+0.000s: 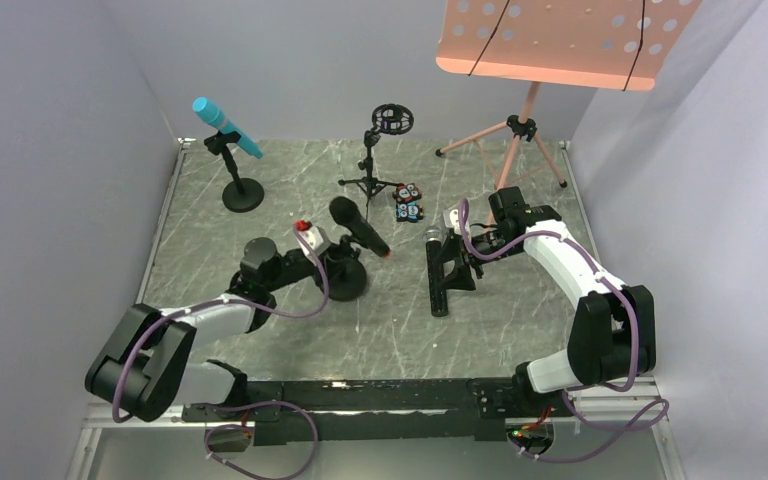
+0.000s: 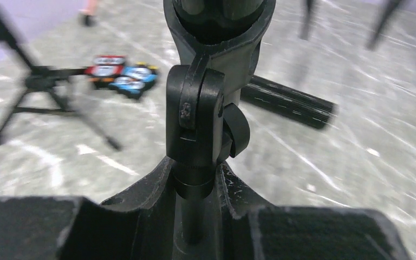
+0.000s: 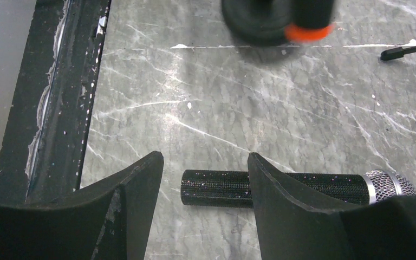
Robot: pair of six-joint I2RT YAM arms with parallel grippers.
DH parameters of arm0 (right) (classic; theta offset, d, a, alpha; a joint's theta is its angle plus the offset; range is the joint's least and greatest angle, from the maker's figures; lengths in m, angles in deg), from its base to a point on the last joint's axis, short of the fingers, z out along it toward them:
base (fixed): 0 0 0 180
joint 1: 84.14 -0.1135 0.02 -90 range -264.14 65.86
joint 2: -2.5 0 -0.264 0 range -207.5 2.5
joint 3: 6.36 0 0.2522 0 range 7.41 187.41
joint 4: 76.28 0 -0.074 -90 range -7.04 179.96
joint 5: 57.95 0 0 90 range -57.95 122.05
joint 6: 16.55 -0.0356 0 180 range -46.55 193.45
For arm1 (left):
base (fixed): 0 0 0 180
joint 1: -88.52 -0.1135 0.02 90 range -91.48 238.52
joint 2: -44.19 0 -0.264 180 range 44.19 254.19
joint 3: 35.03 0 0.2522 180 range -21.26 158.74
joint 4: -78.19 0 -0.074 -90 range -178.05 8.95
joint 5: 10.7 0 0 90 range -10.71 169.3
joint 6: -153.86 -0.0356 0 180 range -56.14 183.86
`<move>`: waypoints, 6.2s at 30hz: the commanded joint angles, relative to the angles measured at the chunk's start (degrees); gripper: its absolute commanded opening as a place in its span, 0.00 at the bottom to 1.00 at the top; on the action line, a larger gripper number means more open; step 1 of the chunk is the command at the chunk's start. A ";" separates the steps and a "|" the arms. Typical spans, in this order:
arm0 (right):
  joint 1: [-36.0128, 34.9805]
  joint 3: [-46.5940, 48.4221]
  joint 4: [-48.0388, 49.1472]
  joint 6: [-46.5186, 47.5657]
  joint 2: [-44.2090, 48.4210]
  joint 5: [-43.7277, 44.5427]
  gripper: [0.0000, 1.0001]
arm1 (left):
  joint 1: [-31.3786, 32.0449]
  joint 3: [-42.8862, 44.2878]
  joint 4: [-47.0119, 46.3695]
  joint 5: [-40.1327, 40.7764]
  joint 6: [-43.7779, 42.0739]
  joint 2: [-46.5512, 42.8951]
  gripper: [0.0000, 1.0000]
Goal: Attach the microphones to the stand
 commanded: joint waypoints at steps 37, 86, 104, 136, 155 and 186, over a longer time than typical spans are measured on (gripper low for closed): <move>0.17 2.67 -4.35 5.44 -0.24 -2.49 0.64 | -20.66 42.29 -8.70 18.67 9.33 39.99 0.49; 2.15 2.60 0.37 -1.49 2.36 -0.30 0.65 | -6.16 42.45 30.93 14.05 9.53 17.85 0.96; 2.23 3.42 -2.24 1.13 1.91 -0.76 0.66 | -5.90 62.16 18.10 14.89 10.87 41.08 0.75; 2.24 4.08 -3.83 2.07 0.30 -0.24 0.66 | -4.99 58.17 7.31 13.79 5.90 38.03 0.00; 2.32 4.00 -3.67 1.93 0.20 0.05 0.66 | 1.98 14.95 3.34 12.63 6.54 -4.36 0.00; 5.05 -3.72 28.69 -37.40 0.47 1.76 0.67 | 23.21 -9.57 -14.94 46.01 5.88 -10.37 0.26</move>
